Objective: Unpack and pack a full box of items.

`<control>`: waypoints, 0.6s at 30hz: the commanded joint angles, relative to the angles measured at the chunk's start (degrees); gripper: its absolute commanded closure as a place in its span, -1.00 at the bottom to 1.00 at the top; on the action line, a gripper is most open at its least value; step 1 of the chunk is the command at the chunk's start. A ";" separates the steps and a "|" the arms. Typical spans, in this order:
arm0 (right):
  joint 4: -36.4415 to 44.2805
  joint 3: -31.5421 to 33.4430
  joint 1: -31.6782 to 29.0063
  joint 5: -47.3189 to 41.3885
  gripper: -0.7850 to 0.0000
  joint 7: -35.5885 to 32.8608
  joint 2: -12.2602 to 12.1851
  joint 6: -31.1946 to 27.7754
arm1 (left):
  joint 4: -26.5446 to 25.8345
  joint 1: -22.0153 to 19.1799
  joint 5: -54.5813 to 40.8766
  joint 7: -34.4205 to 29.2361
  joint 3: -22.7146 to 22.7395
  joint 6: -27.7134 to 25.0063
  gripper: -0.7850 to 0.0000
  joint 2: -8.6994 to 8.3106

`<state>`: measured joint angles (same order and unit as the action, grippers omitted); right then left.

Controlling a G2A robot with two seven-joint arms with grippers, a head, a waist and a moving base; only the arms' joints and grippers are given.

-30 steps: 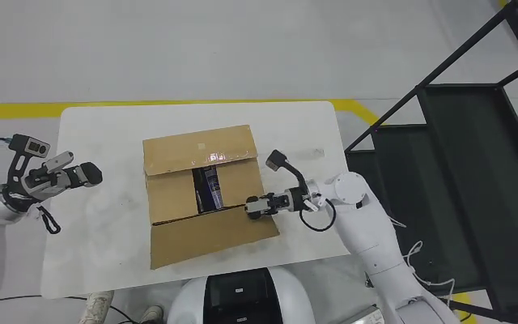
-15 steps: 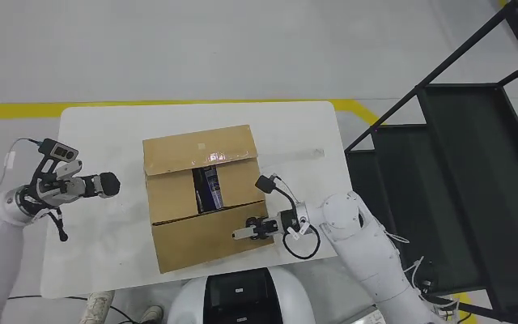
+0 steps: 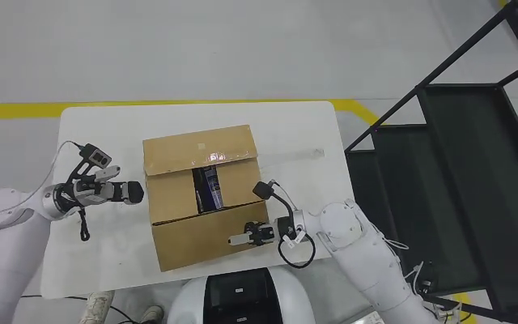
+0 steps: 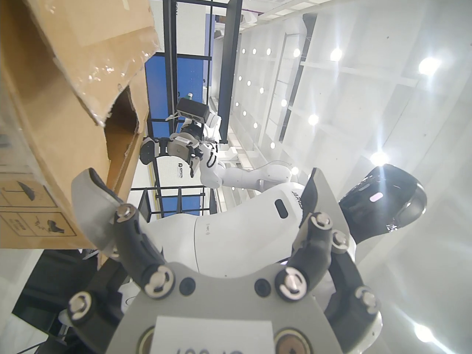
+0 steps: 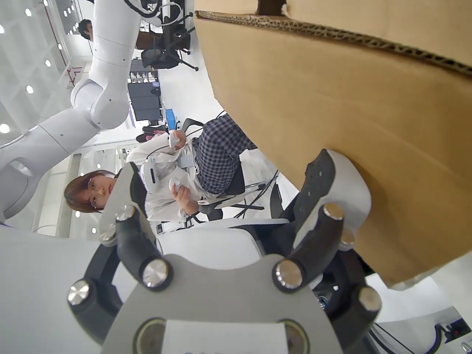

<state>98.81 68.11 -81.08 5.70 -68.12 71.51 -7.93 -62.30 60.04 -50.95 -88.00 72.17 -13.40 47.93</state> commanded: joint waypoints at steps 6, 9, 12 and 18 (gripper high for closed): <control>0.05 0.11 0.05 -0.85 -1.00 0.69 -0.59 -0.45 | 4.30 -4.58 1.40 0.04 -4.63 -2.92 -1.00 1.30; 0.10 0.28 0.06 -1.17 -1.00 0.83 -0.87 -0.56 | 6.35 -6.49 0.68 0.70 -5.96 -3.59 -1.00 2.26; 0.30 0.47 -0.04 -1.58 -1.00 1.04 -1.14 -0.73 | 7.68 -8.20 0.15 0.95 -7.06 -3.84 -1.00 3.12; 0.53 0.47 -0.23 -2.49 -1.00 1.54 -1.62 -0.91 | 8.93 -10.06 -1.00 1.27 -7.98 -4.16 -1.00 4.21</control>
<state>99.27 68.61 -81.29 3.52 -66.69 69.95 -8.84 -53.37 49.97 -51.94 -86.71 64.17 -17.58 52.14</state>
